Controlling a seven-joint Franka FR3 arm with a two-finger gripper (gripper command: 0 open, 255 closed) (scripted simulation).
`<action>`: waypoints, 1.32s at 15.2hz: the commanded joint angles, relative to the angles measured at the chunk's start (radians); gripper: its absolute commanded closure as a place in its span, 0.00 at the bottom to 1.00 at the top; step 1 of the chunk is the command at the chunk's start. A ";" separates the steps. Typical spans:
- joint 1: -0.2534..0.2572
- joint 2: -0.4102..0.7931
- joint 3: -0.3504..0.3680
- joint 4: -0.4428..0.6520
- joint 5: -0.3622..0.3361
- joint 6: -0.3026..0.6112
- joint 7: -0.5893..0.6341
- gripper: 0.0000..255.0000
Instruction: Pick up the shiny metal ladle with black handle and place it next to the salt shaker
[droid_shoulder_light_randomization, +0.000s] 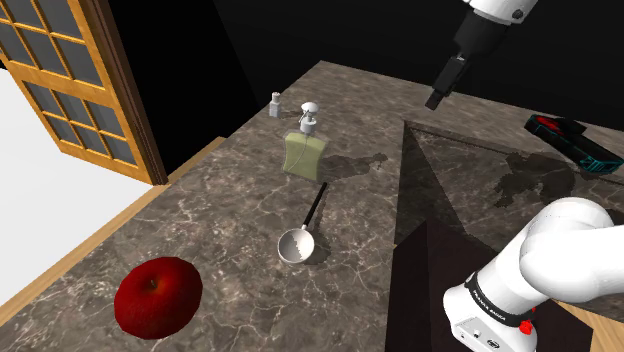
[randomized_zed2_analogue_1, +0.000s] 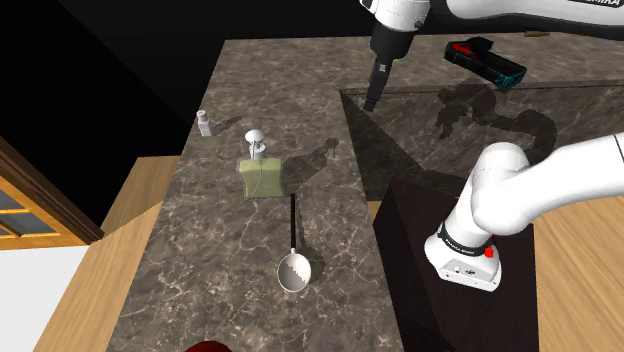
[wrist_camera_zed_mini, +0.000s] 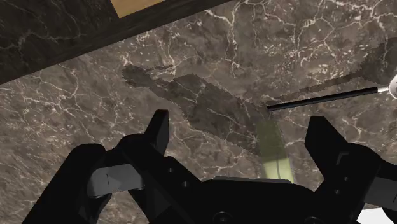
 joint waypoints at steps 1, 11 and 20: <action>0.000 0.000 0.000 0.000 0.000 0.000 0.000 0.00; -0.058 -0.070 0.272 -0.252 0.183 0.200 0.529 0.00; -0.143 0.088 0.582 -0.292 0.338 0.436 1.017 0.00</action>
